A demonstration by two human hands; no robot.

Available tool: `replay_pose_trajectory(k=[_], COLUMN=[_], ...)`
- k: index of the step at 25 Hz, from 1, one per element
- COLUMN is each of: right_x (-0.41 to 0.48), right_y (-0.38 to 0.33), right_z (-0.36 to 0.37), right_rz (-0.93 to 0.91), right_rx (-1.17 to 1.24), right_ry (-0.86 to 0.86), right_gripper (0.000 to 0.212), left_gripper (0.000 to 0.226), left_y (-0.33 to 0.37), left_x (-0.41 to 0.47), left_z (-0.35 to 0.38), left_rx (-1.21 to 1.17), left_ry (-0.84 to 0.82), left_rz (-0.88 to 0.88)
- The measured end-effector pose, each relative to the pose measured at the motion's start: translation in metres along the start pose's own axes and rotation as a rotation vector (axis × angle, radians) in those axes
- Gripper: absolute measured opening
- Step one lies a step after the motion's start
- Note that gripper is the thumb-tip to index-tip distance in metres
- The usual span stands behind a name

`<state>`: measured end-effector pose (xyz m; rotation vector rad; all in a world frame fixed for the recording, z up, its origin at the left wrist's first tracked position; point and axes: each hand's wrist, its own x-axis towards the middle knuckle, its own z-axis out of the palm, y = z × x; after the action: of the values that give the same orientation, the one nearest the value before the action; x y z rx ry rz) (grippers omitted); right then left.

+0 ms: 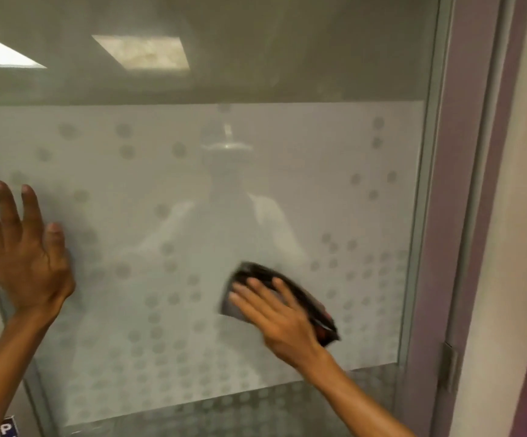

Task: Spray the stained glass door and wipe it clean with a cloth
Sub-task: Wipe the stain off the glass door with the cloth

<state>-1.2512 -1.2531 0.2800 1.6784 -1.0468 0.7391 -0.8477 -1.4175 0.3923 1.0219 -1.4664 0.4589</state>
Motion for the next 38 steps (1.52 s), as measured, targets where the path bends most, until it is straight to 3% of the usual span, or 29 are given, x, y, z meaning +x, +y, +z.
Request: replay_pose_trajectory(k=[3,8,10,12,20,24,28,31,34,38], right_x=[-0.037,0.071,0.111,0.14,0.257,0.295,0.31,0.267,0.172,0.036], right_y=[0.076,0.148,0.149,0.137,0.014,-0.041,-0.101,-0.146,-0.195,-0.217], right_z=[-0.018,-0.06,-0.064,-0.063,-0.04,-0.028,-0.015,0.007,0.038,0.061], right_rz=[0.391,0.911,1.011,1.022,0.68,0.571,0.265,0.07,0.006,-0.255], right_rx=[-0.023,0.239,0.326,0.347,0.176,0.115,0.12,0.132,0.184,0.11], right_ry=[0.116,0.469,0.593,0.605,0.452,0.431,0.334,0.228,0.076,-0.168], right_gripper=[0.09,0.055,0.055,0.055,0.059,0.062,0.067,0.071,0.072,0.067], left_gripper=[0.063,0.06,0.061,0.061,0.056,0.051,0.054,0.057,0.055,0.054], left_y=[-0.001,0.047,0.052,0.051,0.051,0.024,0.015,0.016,0.016,0.021], left_x=[0.0,-0.008,-0.009,-0.008,-0.007,-0.001,0.007,0.012,0.011,0.009], left_z=[-0.001,-0.021,-0.023,-0.024,-0.029,-0.045,-0.049,-0.05,-0.052,-0.049], left_rx=[0.03,0.104,0.15,0.191,0.238,0.268,0.263,0.204,0.199,0.232], left_ry=[-0.022,0.078,0.108,0.118,0.127,0.133,0.122,0.088,0.081,0.1], left_rz=[-0.002,0.011,0.008,-0.003,0.023,0.172,0.19,0.164,0.162,0.124])
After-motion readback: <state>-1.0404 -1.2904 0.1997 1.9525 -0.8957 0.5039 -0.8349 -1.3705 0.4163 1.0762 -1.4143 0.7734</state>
